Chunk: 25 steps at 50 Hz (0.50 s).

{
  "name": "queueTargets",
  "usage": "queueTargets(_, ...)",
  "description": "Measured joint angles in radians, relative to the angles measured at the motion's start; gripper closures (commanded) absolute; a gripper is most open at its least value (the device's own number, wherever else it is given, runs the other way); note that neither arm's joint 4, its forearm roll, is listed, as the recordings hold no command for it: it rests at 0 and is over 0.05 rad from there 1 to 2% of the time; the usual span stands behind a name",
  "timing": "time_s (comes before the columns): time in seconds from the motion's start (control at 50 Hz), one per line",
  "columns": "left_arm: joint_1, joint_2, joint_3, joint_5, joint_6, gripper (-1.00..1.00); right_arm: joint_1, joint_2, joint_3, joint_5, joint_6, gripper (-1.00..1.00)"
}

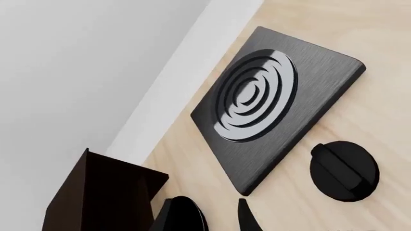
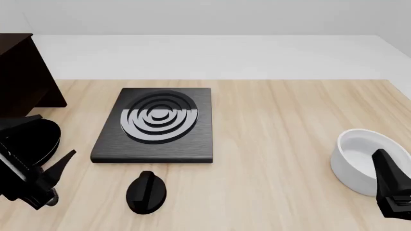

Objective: Put the frying pan under the cabinet shelf.

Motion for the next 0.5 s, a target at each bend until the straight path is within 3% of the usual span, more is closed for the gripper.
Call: queueTargets(0.5,-0.066,-0.015,-0.099,0.132,-0.057,-1.00,0.000,0.000,0.000,0.000,0.000,-1.00)
